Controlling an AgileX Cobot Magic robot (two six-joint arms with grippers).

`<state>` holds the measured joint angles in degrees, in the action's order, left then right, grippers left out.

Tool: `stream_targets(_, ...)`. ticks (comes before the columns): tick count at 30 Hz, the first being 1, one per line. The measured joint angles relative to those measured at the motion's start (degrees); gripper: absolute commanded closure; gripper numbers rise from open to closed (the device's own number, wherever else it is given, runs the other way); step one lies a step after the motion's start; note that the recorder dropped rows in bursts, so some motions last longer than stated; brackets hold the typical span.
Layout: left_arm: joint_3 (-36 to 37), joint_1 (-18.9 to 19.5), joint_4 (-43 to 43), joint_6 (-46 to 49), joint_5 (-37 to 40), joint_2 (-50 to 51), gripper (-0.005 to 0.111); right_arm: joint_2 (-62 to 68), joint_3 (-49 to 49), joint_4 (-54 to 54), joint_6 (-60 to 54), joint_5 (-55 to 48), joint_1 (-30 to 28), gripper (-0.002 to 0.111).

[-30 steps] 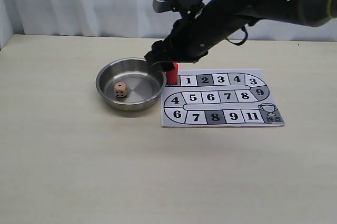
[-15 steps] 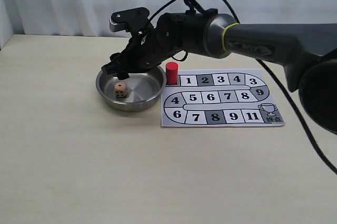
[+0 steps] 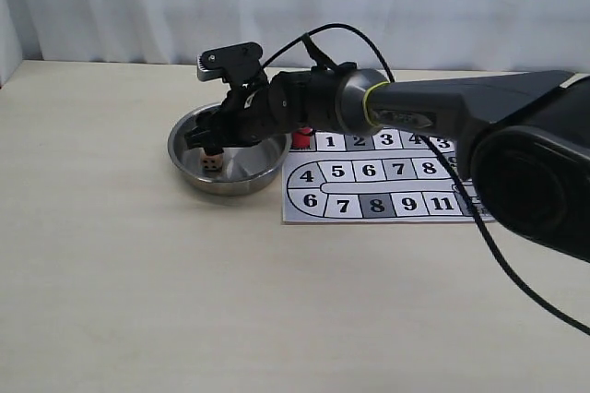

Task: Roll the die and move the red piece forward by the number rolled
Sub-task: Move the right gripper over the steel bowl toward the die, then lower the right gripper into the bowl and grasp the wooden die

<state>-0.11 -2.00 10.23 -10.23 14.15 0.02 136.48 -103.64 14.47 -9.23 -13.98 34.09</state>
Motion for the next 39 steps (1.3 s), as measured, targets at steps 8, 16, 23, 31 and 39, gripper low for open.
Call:
stream_targets(8,0.0,0.0,0.0,0.0,0.0,0.0,0.107,1.06,-2.74,0.22,6.26,-4.73,0.0,0.044)
stream_targets(16,0.0,0.0,0.0,0.0,0.0,0.0,0.107,6.26,-16.99,-4.59,17.58,-16.22,0.6,0.051)
stream_targets(23,0.0,0.0,0.0,0.0,0.0,0.0,0.107,9.46,-20.57,-19.8,28.03,-19.22,3.59,0.051)
stream_targets(31,0.0,0.0,0.0,0.0,0.0,0.0,0.107,10.7,-20.79,-27.53,31.14,-19.45,3.95,0.051)
stream_targets(39,0.0,0.0,0.0,0.0,0.0,0.0,0.107,10.7,-20.79,-27.76,31.25,-21.33,3.95,0.051)
